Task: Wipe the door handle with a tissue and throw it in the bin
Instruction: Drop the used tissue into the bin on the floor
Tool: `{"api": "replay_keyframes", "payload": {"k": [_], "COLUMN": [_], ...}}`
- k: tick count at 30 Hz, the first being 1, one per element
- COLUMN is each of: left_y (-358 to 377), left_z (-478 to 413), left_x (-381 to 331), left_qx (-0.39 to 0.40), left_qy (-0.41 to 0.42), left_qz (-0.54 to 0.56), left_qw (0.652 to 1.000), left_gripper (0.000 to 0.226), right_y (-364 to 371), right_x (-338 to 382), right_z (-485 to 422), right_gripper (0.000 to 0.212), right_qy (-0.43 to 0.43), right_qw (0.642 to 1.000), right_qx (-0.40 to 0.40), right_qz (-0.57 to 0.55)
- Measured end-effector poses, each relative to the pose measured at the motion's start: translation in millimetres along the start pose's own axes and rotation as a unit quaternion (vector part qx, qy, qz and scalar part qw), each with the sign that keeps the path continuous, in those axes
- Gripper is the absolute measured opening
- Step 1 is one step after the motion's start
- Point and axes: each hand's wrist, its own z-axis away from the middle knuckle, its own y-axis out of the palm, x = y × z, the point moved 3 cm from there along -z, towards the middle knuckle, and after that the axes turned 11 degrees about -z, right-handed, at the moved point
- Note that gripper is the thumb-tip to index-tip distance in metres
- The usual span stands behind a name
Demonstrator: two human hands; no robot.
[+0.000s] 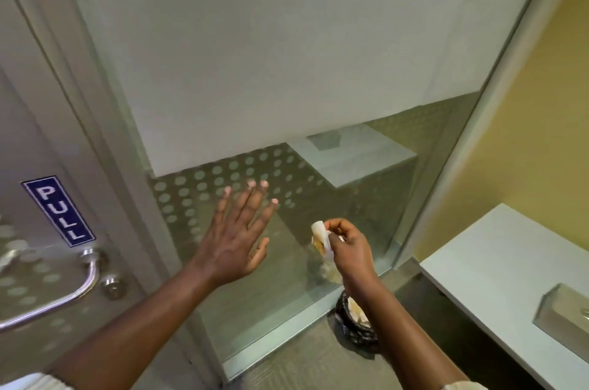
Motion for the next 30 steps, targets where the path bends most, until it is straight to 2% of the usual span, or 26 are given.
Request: {"api": "replay_keyframes", "payload": {"k": [7,13,16,21,30], "left_y": [39,64,78,111,199], "left_z": [-56,-106,-122,-148,-188], "left_x": [-91,-152,-174,-210,-244], "left_qx": [0.035,0.024,0.022,0.036,0.085], "left_qy": [0.039,0.076,0.093,0.123,0.17], "left_qz": [0.04,0.073,0.081,0.109,0.143], "left_qw": [0.998,0.994,0.992,0.986,0.971], "left_gripper": [0.079,0.079,0.08,0.081,0.086], "right_y": [-99,-166,-189,-218,-250], "right_x": [3,-4,-13,-31,-53], "right_z": [-27,-49,-61,-87,-139], "right_gripper": [0.03,0.031,0.025,0.014,0.017], "right_qy": [0.041,0.024,0.003,0.011,0.016], "right_qw": [0.996,0.992,0.985,0.975,0.955], "right_qx": [-0.067,-0.109,-0.122,-0.158,-0.231], "right_qz": [-0.037,0.064,0.125,0.153,0.185]}}
